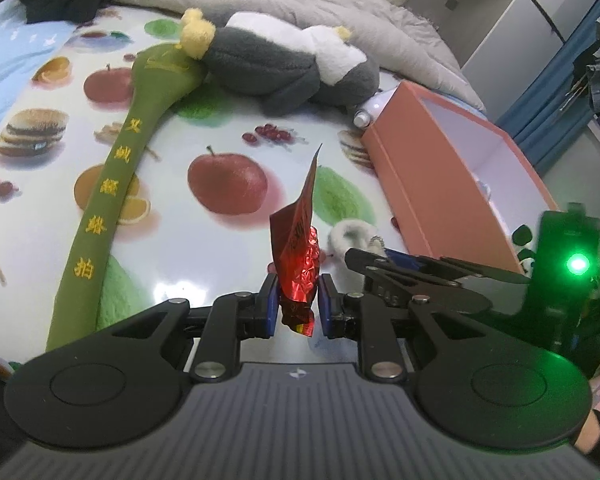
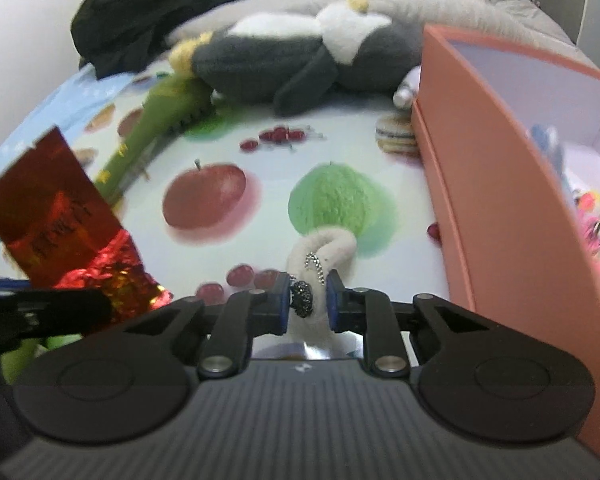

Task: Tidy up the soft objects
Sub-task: 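Carry the red packet and white ring over the pink box with both grippers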

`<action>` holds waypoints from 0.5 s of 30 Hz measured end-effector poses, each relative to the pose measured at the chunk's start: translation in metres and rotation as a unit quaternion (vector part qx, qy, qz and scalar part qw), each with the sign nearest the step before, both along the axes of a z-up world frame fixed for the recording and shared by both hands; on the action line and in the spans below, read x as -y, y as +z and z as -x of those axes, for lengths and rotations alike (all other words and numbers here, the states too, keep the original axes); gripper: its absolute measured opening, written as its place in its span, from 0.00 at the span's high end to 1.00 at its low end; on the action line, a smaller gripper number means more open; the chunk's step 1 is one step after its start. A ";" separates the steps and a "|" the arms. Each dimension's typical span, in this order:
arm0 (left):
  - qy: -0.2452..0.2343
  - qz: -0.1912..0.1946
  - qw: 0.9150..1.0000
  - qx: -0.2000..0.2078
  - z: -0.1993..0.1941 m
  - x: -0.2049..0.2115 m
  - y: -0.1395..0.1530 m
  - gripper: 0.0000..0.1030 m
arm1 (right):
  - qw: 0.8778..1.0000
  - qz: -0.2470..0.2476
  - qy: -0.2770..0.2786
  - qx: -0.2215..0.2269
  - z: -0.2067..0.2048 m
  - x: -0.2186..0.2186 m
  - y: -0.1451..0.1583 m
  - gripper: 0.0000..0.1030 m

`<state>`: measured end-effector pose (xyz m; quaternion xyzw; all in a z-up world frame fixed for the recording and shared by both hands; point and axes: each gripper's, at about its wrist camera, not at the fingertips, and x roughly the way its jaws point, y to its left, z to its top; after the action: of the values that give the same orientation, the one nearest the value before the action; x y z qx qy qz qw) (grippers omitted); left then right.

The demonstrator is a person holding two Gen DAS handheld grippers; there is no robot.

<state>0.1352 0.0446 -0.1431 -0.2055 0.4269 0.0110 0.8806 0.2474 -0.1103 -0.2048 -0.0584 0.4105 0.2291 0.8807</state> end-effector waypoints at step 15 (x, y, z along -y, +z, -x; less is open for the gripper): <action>-0.042 0.003 0.997 0.058 0.004 0.027 0.060 0.77 | 0.996 -0.052 -0.013 0.074 0.050 0.045 0.113 0.78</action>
<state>0.1310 0.0173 -0.0828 -0.1901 0.3831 -0.0396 0.9031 0.1978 -0.1557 -0.0917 -0.0237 0.3324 0.2336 0.9135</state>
